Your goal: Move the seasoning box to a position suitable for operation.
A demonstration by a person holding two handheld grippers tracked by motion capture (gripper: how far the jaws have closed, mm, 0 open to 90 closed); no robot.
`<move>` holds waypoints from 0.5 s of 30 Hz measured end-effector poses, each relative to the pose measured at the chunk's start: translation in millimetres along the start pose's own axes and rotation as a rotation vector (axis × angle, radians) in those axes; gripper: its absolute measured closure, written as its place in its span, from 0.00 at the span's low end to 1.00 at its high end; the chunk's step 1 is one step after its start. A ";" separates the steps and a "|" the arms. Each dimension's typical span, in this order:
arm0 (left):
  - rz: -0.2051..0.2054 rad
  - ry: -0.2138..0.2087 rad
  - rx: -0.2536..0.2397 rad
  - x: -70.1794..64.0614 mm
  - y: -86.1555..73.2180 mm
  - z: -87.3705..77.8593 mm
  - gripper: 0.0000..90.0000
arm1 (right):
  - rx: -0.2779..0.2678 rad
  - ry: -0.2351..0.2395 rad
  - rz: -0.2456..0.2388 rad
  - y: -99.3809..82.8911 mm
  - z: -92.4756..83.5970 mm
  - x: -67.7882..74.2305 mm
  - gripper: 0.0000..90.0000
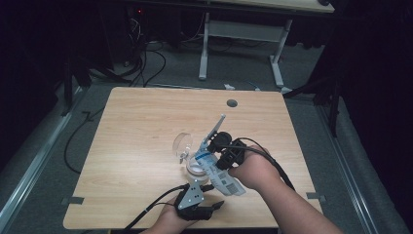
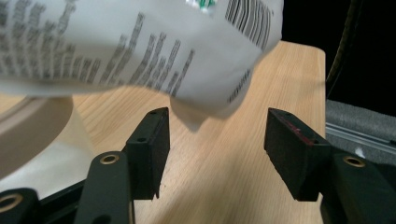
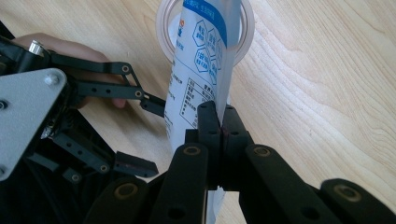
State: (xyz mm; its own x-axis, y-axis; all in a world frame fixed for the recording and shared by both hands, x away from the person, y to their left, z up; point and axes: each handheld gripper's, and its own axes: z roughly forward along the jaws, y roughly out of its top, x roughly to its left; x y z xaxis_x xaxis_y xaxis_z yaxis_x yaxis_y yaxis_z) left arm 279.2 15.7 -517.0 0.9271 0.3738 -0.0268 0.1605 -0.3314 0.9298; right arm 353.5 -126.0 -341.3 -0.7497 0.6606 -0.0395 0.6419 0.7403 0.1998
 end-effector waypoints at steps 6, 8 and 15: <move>-0.009 0.022 -0.011 7.1 -2.6 -12.7 0.46 | 0.003 -0.005 0.001 -0.5 -1.0 0.2 1.00; -0.012 0.031 -0.012 10.7 -3.0 -17.7 0.46 | 0.006 -0.006 0.005 -1.0 -0.7 0.4 1.00; -0.027 0.071 -0.018 25.0 -6.1 -32.8 0.46 | -0.001 -0.005 -0.003 0.0 0.3 0.0 1.00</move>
State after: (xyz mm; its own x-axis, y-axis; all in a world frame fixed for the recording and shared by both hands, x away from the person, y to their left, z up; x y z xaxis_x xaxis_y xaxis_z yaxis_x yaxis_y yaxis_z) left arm 290.3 55.5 -511.2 0.8959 0.4435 -0.0261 0.1784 -0.3054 0.9353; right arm 353.6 -126.0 -341.5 -0.7508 0.6589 -0.0453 0.6393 0.7423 0.2006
